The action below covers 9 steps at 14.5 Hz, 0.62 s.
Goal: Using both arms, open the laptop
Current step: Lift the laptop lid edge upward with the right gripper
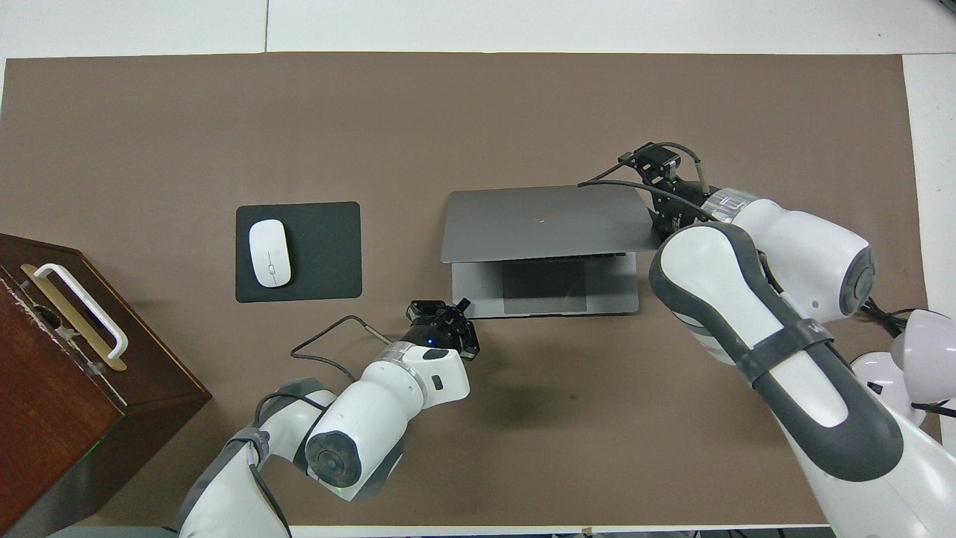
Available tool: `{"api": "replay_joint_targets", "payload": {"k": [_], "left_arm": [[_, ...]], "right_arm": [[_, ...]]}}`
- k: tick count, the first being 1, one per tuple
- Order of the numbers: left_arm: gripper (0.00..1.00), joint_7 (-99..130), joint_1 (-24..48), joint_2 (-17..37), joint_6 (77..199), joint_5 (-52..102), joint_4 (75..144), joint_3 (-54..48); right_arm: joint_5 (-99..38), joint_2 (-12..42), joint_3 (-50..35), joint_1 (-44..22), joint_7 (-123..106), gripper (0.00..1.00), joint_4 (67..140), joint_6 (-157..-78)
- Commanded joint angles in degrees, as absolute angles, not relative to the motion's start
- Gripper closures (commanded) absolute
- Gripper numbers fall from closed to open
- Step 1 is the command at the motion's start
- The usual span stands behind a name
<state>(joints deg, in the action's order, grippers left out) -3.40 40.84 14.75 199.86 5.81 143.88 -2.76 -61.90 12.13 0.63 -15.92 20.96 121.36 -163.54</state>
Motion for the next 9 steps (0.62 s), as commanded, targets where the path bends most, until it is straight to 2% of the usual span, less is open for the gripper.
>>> {"api": "replay_joint_targets", "payload": {"k": [1,9], "left_arm": [[1.00,-5.01,41.13,18.37,200.83,6.42,142.03,-2.02],[1.00,-5.10,41.13,18.46,200.83,6.42,142.03,-2.02]], "right_arm": [[-65.39,16.08,-0.70,-16.79,18.99,0.00,115.40,-166.55],[-65.30,16.17,-0.62,-15.38,16.88,0.00,113.12,-166.90]]}}
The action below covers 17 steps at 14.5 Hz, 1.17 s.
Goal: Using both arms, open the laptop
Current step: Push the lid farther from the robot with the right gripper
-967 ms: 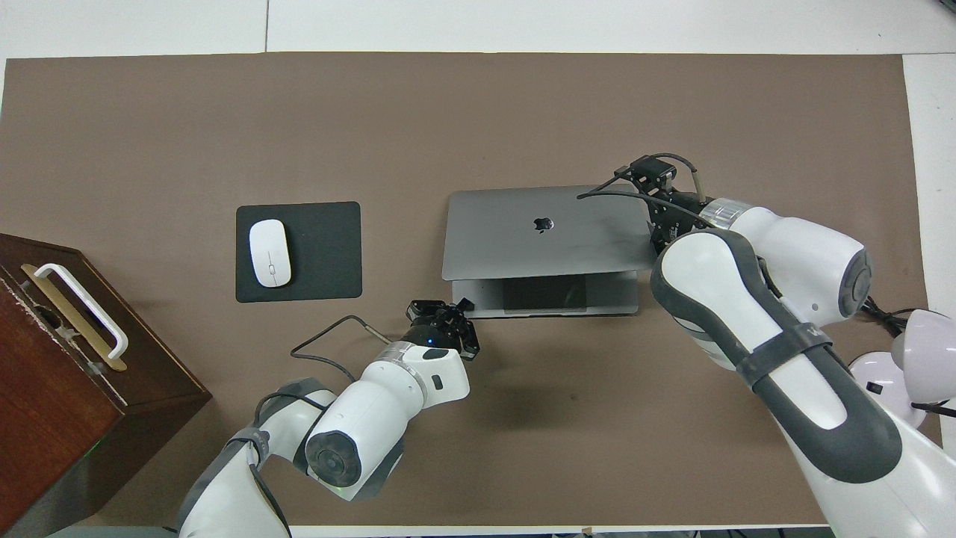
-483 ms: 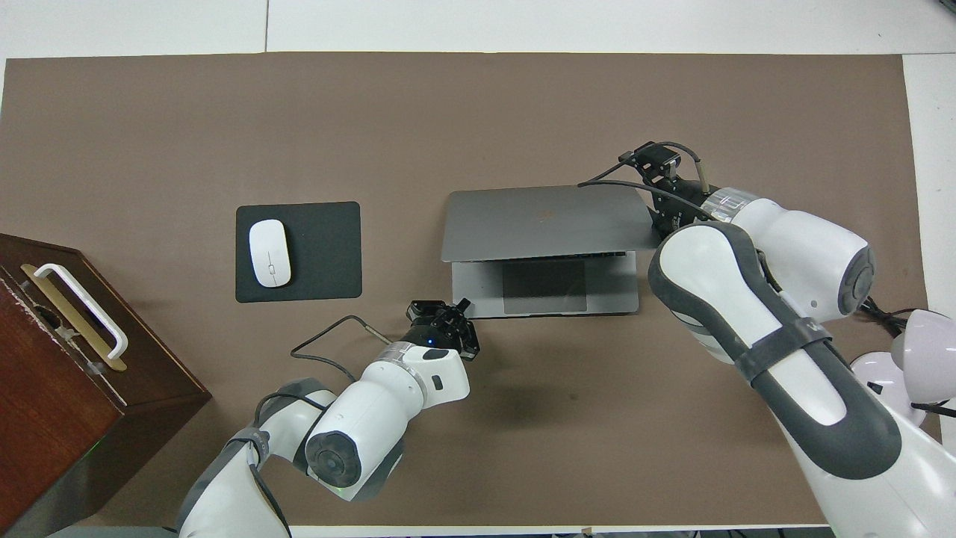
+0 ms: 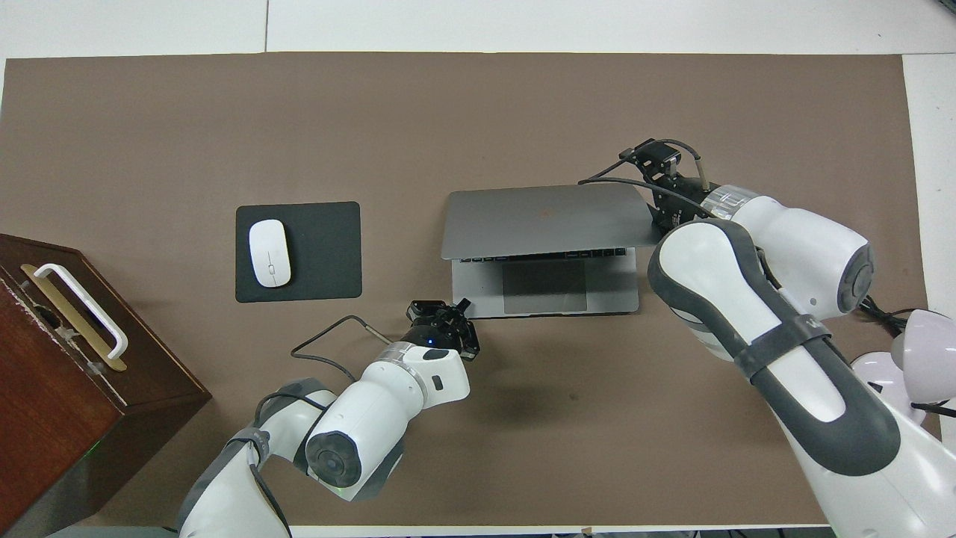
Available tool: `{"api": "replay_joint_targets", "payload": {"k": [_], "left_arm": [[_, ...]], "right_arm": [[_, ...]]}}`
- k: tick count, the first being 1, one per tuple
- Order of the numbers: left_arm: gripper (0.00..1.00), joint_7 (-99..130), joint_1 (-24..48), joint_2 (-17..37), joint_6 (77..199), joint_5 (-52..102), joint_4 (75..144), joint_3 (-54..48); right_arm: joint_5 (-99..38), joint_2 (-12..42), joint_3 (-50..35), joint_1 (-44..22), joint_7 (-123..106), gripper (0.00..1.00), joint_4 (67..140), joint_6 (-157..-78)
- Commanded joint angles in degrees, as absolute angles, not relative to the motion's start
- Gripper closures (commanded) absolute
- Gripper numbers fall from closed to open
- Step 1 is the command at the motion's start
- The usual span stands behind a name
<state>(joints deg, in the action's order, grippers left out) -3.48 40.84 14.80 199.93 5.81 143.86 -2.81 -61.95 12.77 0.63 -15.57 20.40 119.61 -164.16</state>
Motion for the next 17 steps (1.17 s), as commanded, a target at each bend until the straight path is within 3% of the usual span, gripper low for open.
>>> {"api": "replay_joint_targets", "payload": {"k": [1,17], "left_arm": [[1.00,-5.10,41.13,18.46,200.83,6.42,142.03,-2.02],[1.00,-5.19,41.13,18.72,200.83,6.42,142.03,-2.02]], "right_arm": [[-65.22,16.17,-0.70,-15.29,16.53,0.00,112.68,-166.90],[-65.39,16.87,-0.70,-13.97,15.03,0.00,108.28,-166.64]]}}
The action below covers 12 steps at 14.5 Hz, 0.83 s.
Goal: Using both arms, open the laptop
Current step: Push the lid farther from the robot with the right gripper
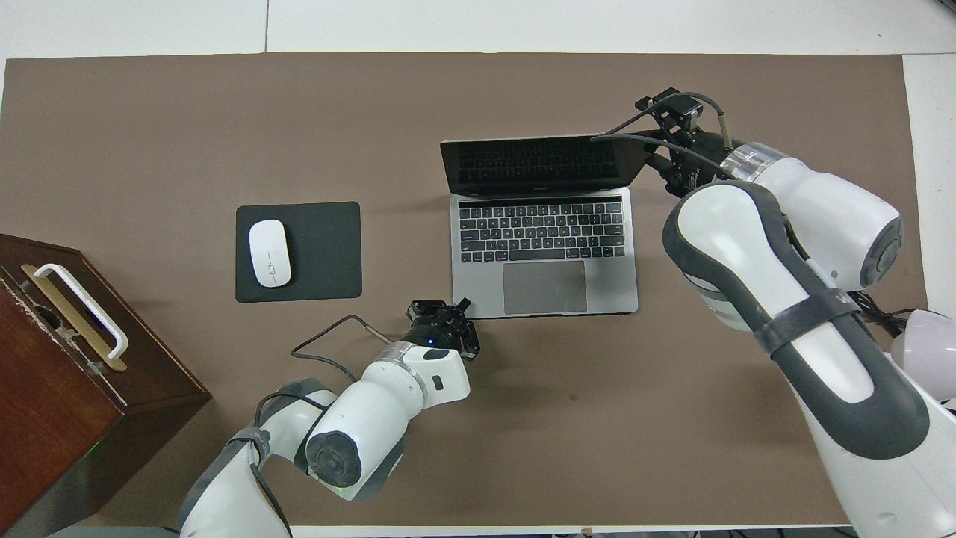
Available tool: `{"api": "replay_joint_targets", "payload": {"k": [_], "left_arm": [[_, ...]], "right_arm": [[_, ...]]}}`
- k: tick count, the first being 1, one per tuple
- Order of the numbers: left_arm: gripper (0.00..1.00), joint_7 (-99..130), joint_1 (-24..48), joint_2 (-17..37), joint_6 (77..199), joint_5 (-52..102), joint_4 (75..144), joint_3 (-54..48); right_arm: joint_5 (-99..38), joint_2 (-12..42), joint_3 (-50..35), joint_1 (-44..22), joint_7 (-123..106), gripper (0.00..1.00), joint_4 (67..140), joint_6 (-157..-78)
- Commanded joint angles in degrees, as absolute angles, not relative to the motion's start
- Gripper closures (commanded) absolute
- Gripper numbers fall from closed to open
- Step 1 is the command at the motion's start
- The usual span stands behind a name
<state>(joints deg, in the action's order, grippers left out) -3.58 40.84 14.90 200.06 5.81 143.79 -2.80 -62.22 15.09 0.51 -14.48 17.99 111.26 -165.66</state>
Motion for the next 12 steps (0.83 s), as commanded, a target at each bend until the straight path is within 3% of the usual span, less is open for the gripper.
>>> {"api": "replay_joint_targets", "payload": {"k": [1,12], "left_arm": [[1.00,-5.27,41.13,18.72,200.83,6.42,142.03,-1.93],[1.00,-5.63,41.13,18.81,200.83,6.42,142.03,-1.93]], "right_arm": [[-65.39,16.96,-0.70,-13.97,15.03,0.00,107.93,-166.64],[-64.95,18.37,-0.70,-12.40,14.85,0.00,104.50,-165.76]]}}
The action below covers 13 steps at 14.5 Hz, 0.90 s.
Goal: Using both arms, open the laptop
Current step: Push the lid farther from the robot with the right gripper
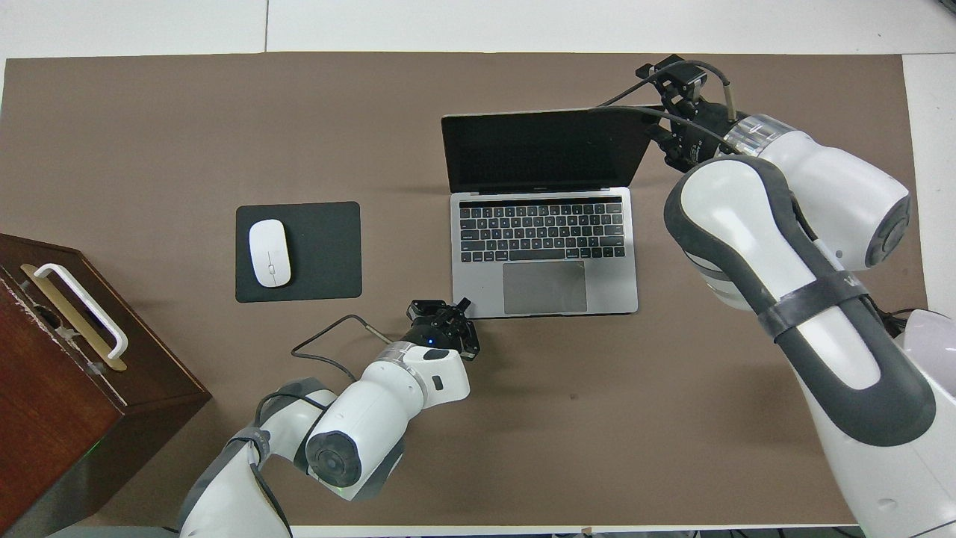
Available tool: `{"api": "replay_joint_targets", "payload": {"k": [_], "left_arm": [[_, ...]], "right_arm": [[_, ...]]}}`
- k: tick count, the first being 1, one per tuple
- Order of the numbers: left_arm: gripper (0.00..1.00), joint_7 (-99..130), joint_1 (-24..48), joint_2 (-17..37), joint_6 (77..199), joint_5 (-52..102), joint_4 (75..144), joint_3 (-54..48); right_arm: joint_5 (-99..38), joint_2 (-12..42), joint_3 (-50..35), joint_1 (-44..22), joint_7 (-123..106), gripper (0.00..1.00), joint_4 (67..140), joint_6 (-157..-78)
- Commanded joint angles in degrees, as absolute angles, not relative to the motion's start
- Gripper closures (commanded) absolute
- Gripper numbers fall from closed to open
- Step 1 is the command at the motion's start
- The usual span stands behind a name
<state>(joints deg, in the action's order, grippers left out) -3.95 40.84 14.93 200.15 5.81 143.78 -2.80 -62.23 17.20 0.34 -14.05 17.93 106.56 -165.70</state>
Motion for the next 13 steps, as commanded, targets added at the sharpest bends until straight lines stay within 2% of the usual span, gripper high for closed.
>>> {"api": "replay_joint_targets", "payload": {"k": [1,5,13], "left_arm": [[1.00,-5.63,41.13,18.90,200.83,6.42,142.03,-1.93],[1.00,-5.97,41.04,18.90,200.83,6.42,142.03,-1.93],[1.00,-5.98,41.04,18.90,200.83,6.42,142.03,-1.93]], "right_arm": [[-64.95,18.63,-0.62,-12.31,14.85,0.00,103.98,-165.59],[-65.30,18.90,-0.70,-13.00,15.12,0.00,102.92,-165.76],[-64.43,20.04,-0.70,-19.25,28.71,0.00,95.98,-166.64]]}}
